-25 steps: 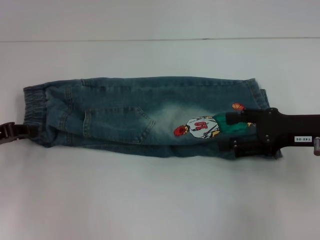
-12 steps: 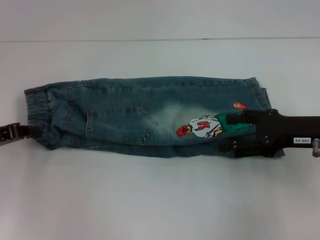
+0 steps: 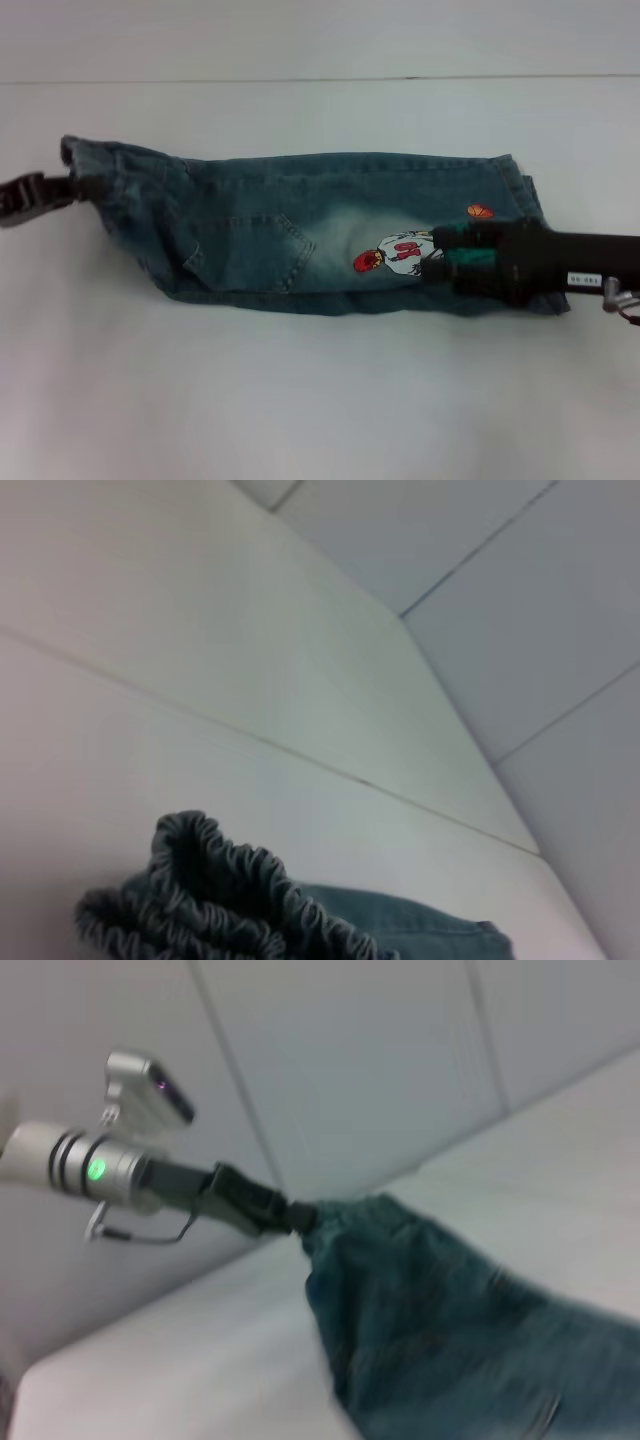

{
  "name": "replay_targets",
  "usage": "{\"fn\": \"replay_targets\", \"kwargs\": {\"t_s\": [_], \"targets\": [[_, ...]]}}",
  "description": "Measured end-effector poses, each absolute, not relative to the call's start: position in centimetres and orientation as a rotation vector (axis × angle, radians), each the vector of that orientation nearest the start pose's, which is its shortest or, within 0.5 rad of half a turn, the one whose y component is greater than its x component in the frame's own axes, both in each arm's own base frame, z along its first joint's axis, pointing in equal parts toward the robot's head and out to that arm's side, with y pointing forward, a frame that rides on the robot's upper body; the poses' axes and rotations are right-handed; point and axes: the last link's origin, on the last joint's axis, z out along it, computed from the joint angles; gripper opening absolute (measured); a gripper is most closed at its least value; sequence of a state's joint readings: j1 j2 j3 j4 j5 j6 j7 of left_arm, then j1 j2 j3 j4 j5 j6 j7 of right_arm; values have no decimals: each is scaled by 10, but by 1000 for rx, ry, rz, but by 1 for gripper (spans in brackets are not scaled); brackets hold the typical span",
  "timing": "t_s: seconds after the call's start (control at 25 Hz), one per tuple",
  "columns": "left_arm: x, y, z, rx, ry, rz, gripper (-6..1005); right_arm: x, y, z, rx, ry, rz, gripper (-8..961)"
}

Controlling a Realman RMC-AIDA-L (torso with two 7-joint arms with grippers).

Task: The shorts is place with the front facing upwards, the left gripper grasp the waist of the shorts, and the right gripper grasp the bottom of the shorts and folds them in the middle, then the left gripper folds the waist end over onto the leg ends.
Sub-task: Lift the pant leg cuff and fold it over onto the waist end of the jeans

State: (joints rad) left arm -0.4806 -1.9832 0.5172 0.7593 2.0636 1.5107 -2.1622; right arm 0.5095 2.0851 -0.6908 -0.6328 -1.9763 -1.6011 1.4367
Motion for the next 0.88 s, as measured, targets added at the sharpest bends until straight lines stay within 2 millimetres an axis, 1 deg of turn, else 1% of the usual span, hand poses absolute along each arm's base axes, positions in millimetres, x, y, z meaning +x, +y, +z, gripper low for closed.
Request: {"fn": "replay_targets", "kwargs": {"t_s": [0.12,0.24,0.4,0.48,0.6,0.72,0.88], "targets": [[-298,351,79,-2209,-1550,-803,81,263,323,-10,-2607,749,919,573],[-281,360,79,-2266,-1513,-838,81,267,329,-23,-2429,750,1020,440],[-256,369,79,-2326,-1463,-932,80,272,336,-51,-2215,787,1027,242],[-241,373,79,-2361,-1434,-1007,80,271,337,-64,-2159,801,998,206],[-223,376,76,-2400,-1399,-1107,80,266,337,-87,-2148,766,906,152],[-209,378,71,-2428,-1376,-1174,79,258,340,-103,-2167,743,820,97],[-190,377,65,-2501,-1342,-1237,79,239,342,-125,-2285,689,738,34]]}}
